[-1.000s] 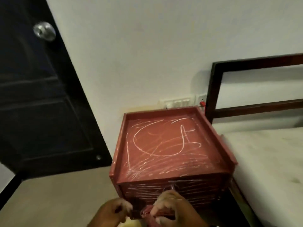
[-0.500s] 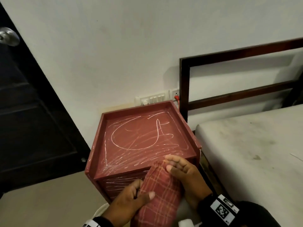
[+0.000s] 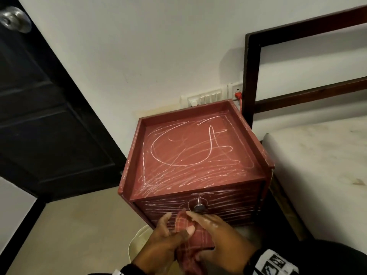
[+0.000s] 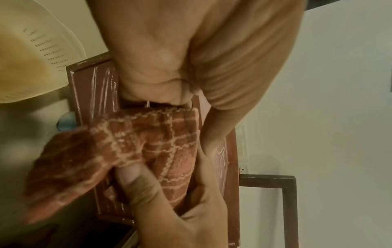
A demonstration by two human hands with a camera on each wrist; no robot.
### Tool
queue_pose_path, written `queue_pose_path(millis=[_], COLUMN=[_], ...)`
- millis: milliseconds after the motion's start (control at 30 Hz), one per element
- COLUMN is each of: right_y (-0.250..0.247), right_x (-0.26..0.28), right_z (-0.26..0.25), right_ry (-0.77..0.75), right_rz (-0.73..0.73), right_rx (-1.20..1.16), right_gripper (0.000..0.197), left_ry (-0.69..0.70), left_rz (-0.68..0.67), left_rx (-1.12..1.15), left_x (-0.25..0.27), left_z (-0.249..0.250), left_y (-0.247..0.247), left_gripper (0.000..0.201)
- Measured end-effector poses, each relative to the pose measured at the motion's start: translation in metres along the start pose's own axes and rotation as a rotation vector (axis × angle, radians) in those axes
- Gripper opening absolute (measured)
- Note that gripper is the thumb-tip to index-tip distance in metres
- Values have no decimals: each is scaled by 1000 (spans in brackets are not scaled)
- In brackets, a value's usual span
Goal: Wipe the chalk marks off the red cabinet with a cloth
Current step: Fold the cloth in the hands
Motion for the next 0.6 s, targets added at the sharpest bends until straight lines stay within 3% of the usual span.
queue_pose_path(millis=[33,67,133,200,300,367,433,500,533,600], right_y=[-1,-4,-9,-13,-17,-15,-8,-2,0,-2], right_x=[-1,-1,0,5,12,14,12,12,11,11], right_z=[4,7,9,5,-1,0,-2,-14,-16,-18], right_ry=[31,45,58,44,7,15,7,-86,-63,139], right_rz=[40,83,178,211,208,229,150,2,15,213], right_rx=[-114,-202,-279,-387,-658,-972,-1239,-1262,-1231,-1153], right_gripper=[89,77,49,36,33,47,63,56,51,46], left_ry=[-2,13,67,105,136,154,212,252,257,258], left_rz=[-1,-13,-23,-51,-63,-75,-39,-17,-23,-23], left_rx=[-20,-63,-302,-538,-504,-301,-223,-198,-215,-236], left_x=[0,0,-2,-3,-3,-8,-13,-20,-23,-29], left_z=[-2,-4,-5,-8,-7,-7,-5,-4,-4,-5], left_y=[-2,-2,-5,-10,-9,-5,-4,-4,-5,-9], left_gripper=[102,111,101,82,62,55,53,52,49,39])
Point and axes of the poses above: each hand's wrist, its own x-axis away from the middle knuckle, its own y-axis out of the palm, z = x × y, the point moved 2 cm from there along -x, towards the middle knuckle, and after that the axes turned 9 degrees about -z, right-handed, at the moved point
